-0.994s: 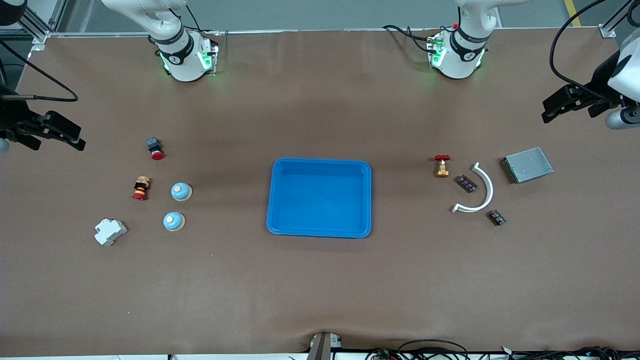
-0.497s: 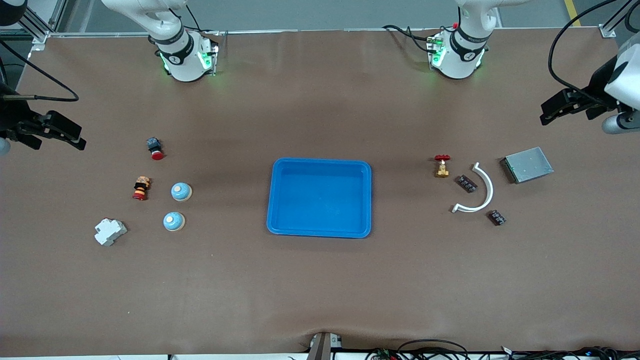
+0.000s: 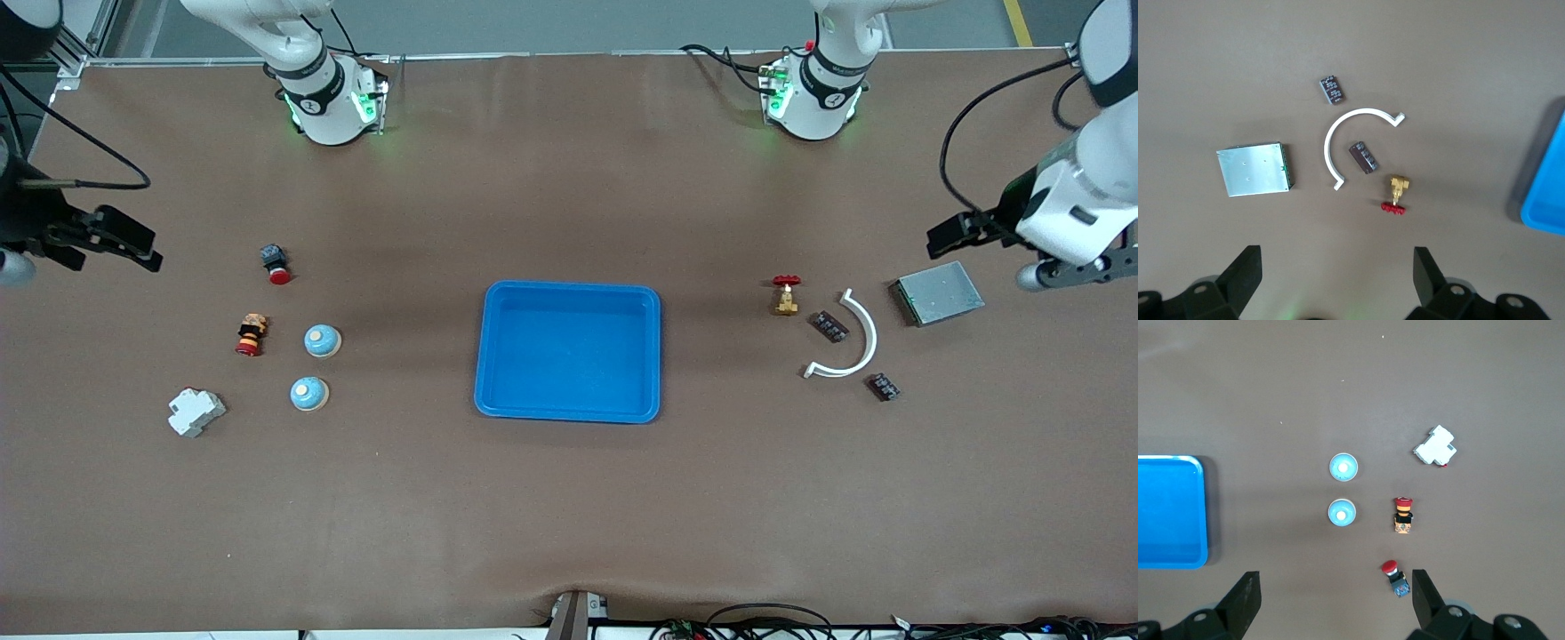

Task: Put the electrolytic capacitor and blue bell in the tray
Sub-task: 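Reach the right gripper to a blue bell while the left gripper reaches a capacitor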

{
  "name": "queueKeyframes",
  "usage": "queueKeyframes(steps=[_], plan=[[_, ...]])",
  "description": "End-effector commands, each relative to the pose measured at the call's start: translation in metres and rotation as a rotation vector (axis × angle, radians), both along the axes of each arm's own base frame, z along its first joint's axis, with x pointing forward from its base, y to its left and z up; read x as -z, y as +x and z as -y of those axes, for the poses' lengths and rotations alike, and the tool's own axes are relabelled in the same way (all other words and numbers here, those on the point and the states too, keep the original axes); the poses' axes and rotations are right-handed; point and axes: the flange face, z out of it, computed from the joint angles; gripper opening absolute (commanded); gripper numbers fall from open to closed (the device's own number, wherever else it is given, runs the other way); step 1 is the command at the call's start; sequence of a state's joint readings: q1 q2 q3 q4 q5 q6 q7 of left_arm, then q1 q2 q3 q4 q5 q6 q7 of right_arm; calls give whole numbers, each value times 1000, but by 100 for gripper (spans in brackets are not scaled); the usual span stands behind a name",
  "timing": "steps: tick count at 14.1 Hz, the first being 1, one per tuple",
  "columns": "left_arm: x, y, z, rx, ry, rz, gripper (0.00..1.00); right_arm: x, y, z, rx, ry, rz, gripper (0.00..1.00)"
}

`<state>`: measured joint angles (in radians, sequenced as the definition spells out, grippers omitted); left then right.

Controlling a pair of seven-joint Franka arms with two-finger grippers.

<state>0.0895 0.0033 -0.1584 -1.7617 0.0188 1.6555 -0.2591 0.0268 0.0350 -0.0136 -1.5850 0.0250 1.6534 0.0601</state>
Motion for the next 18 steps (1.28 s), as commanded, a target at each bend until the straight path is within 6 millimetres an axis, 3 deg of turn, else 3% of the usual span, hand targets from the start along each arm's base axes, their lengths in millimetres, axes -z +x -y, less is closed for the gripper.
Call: queueKeyframes(steps=[1, 6, 11, 12, 16, 18], plan=[[36, -6, -2, -101, 8, 21, 100, 57, -3, -10, 22, 8, -13, 100], [120, -18, -2, -281, 16, 63, 100, 153, -11, -11, 25, 5, -7, 100], [209, -31, -1, -427, 13, 59, 100, 220, -32, -18, 12, -2, -10, 100], [227, -31, -1, -434, 14, 38, 94, 232, -33, -20, 10, -2, -1, 100], [275, -24, -1, -468, -1, 32, 90, 280, -32, -24, 4, -5, -14, 100], [295, -23, 0, -471, -7, 27, 78, 307, -33, -26, 1, -6, 0, 100]])
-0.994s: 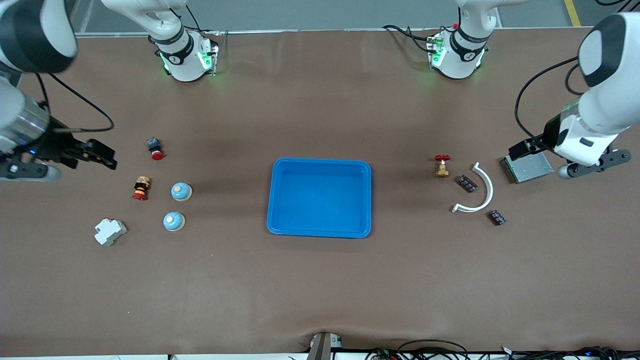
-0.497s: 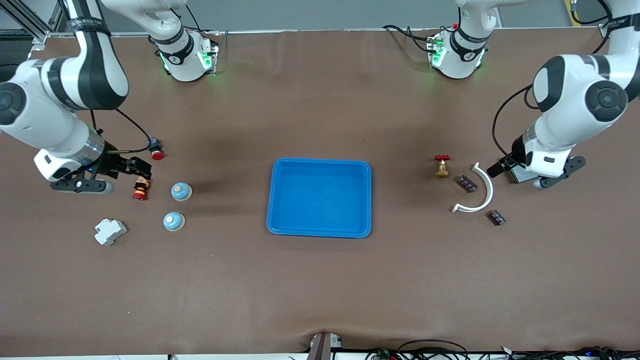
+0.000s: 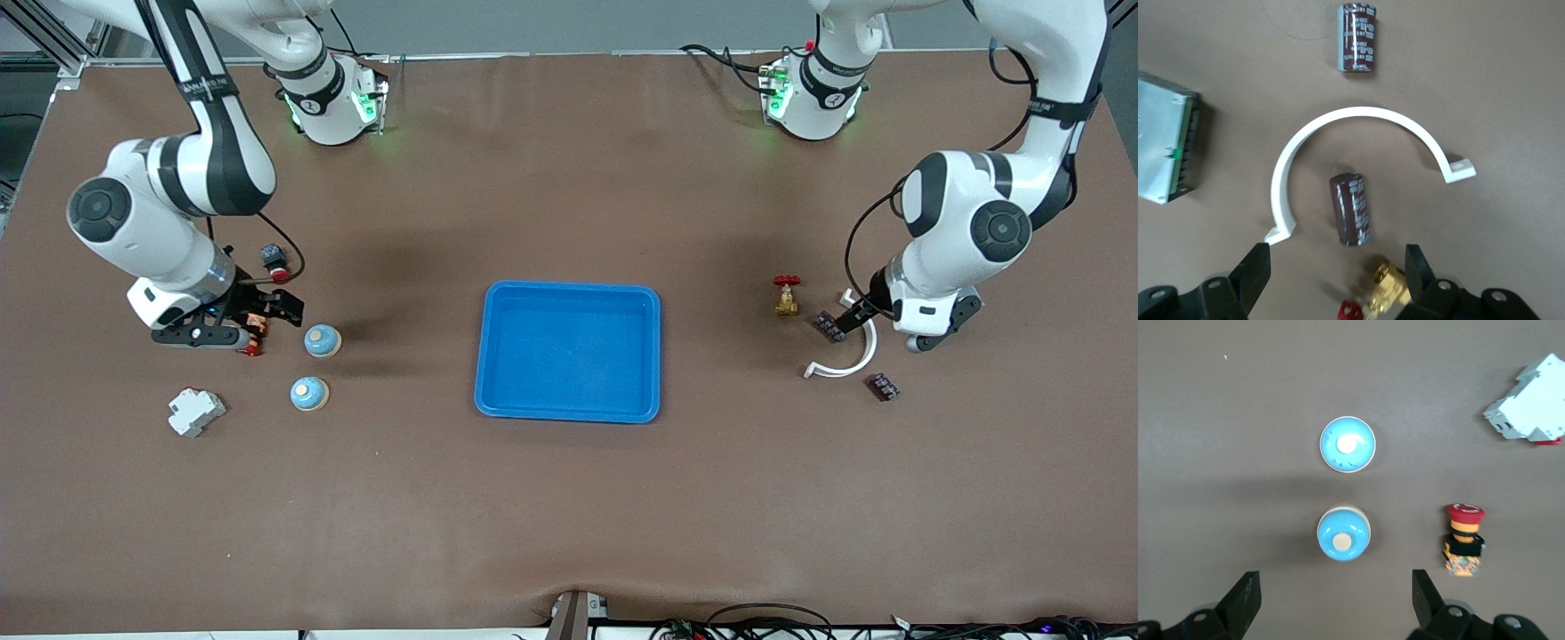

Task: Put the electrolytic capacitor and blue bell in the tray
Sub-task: 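Reach the right gripper to a blue bell while the left gripper reaches a capacitor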

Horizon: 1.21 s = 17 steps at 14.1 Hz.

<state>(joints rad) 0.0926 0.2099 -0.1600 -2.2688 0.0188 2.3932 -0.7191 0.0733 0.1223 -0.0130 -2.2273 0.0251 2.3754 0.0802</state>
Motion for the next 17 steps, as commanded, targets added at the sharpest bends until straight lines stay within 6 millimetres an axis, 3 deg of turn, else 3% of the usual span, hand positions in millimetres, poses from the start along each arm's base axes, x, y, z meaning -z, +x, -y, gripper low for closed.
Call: queueKeyframes(steps=[1, 4, 9, 12, 14, 17], plan=[[24, 3, -1, -21, -13, 4, 76, 38, 0, -3, 11, 0, 17, 100], [44, 2, -1, -34, -19, -3, 63, 78, -11, -9, -2, -2, 37, 100], [73, -3, -1, -53, -26, -8, 58, 119, -20, -12, -8, -5, 71, 100], [80, -2, 0, -56, -29, 1, 32, 136, -21, -12, -11, -7, 77, 100], [81, -2, 2, -46, -26, -1, 0, 141, -21, -12, -12, -7, 73, 100], [67, 4, 3, -46, -25, 26, 0, 148, -23, -11, -26, -12, 60, 100]])
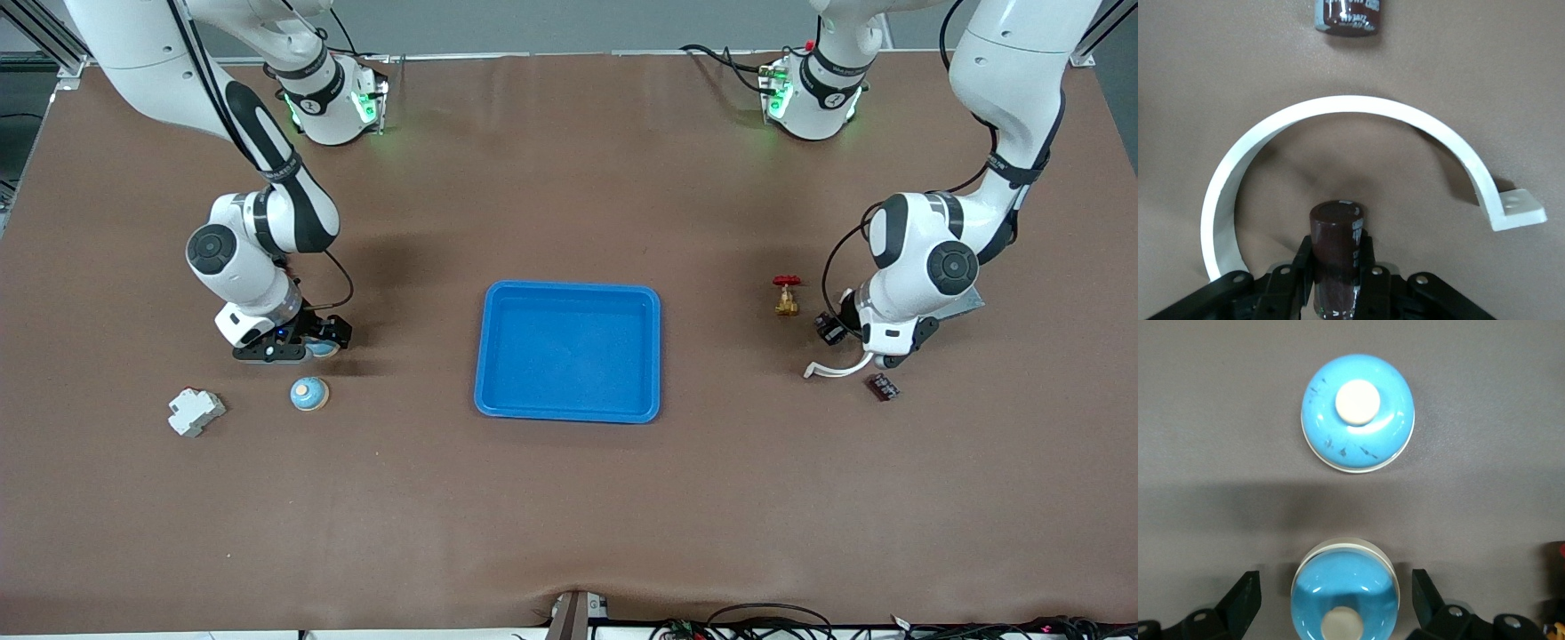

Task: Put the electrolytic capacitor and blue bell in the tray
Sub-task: 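Lift the capacitor with the left gripper while the right gripper grasps the bell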

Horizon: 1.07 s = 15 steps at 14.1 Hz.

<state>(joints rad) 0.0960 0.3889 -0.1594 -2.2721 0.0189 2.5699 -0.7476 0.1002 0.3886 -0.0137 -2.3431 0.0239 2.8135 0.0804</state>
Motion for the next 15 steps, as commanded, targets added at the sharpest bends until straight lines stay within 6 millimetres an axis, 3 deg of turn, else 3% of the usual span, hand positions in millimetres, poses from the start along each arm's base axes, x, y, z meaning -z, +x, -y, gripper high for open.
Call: queueKeyframes(steps=[1, 2, 3, 6, 7, 9, 11, 15], plan=[[-30, 11, 3, -11, 5, 56, 0, 4, -2, 0, -10, -5, -6, 67], [-46, 17, 7, -23, 7, 73, 0, 4, -2, -1, -11, -4, -8, 31], [-63, 23, 20, -32, 8, 78, 0, 5, -3, -1, -11, -5, -11, 0], [-111, 32, 83, -50, -2, 49, 0, 7, -3, -2, 1, -4, -17, 0], [-136, 43, 104, -52, -7, 42, 0, 7, -3, -4, -2, -4, -22, 0], [-166, 51, 147, -58, -14, 3, 0, -3, 3, -20, -13, -3, -39, 0], [-176, 50, 191, -76, -28, 16, 0, -25, 14, -41, 16, -6, -99, 0], [-172, 49, 291, -131, -69, 14, 0, -73, 25, -113, 122, -11, -136, 0]])
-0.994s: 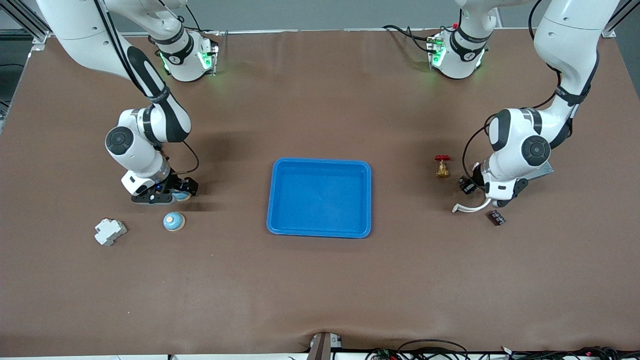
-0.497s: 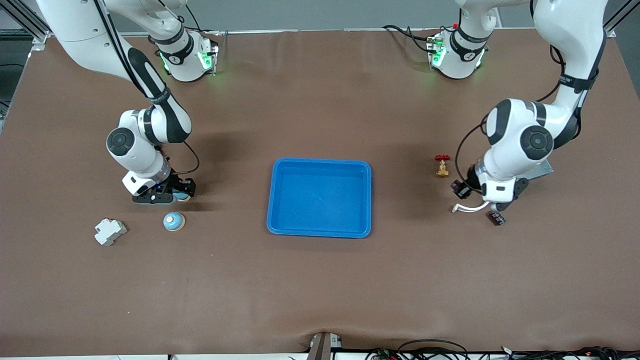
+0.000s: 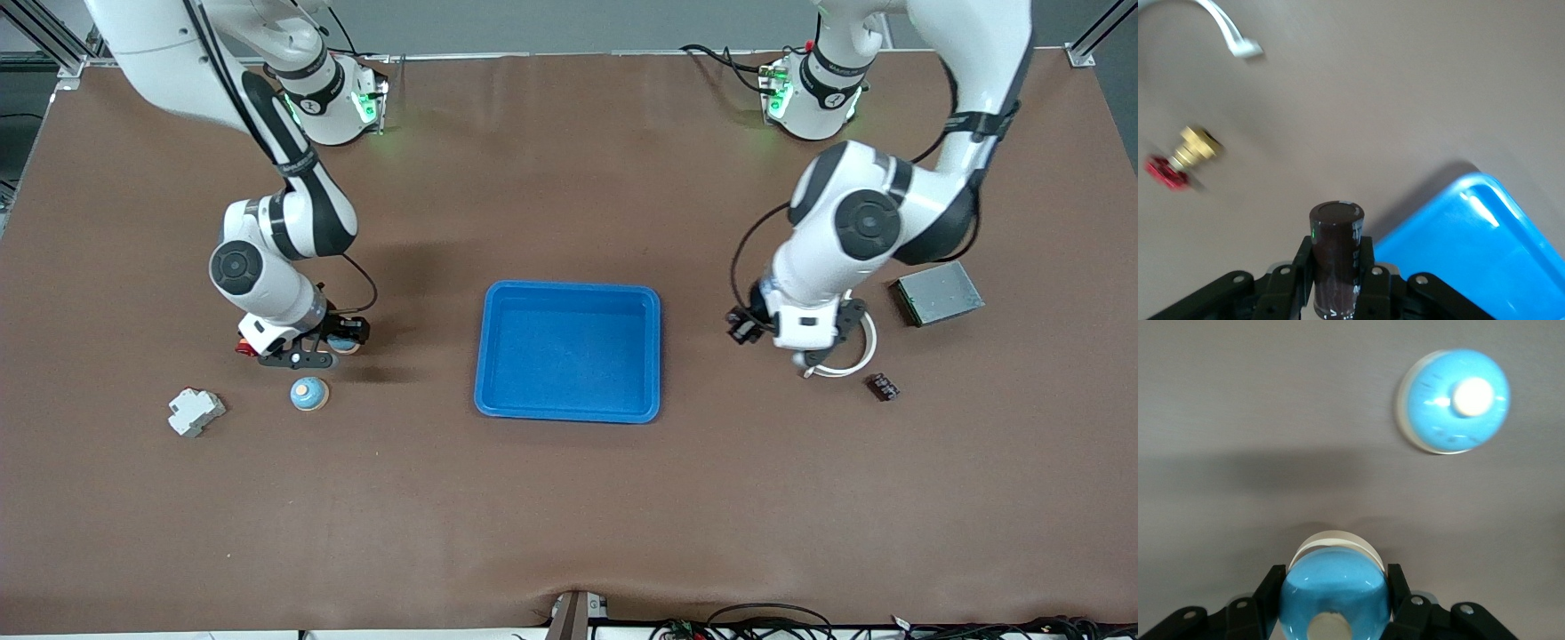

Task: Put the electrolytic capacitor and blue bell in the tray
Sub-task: 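Carry the bell and capacitor over the blue tray with both grippers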

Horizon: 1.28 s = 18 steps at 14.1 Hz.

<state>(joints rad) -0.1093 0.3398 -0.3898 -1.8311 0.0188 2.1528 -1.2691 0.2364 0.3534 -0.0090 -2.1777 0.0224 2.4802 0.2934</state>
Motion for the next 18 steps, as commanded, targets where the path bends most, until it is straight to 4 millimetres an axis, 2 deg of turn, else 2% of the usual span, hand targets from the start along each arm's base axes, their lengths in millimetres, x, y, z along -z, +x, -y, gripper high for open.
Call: queueKeyframes(steps=[1, 3, 5, 7, 9, 12, 15, 18], plan=[[17, 11, 61, -27, -27, -27, 0, -32, -1, -55, 86, -2, 3, 0], [33, 6, 96, -35, -17, -29, 0, -43, -3, -100, 159, 7, 36, 0], [52, 4, 114, -62, -11, -36, 0, -56, -7, -143, 214, 24, 67, 0], [71, -3, 133, -73, -36, -27, 0, -57, -14, -178, 265, 35, 79, 0], [92, -6, 134, -100, -13, -41, 0, -52, -24, -212, 308, 53, 96, 0], [125, -9, 132, -171, 31, -75, 0, -32, -25, -242, 346, 67, 108, 0], [143, -16, 138, -193, 37, -107, 0, -6, -25, -281, 382, 55, 100, 0], [162, -21, 143, -185, 32, -114, 0, 9, -20, -299, 400, 54, 103, 0]])
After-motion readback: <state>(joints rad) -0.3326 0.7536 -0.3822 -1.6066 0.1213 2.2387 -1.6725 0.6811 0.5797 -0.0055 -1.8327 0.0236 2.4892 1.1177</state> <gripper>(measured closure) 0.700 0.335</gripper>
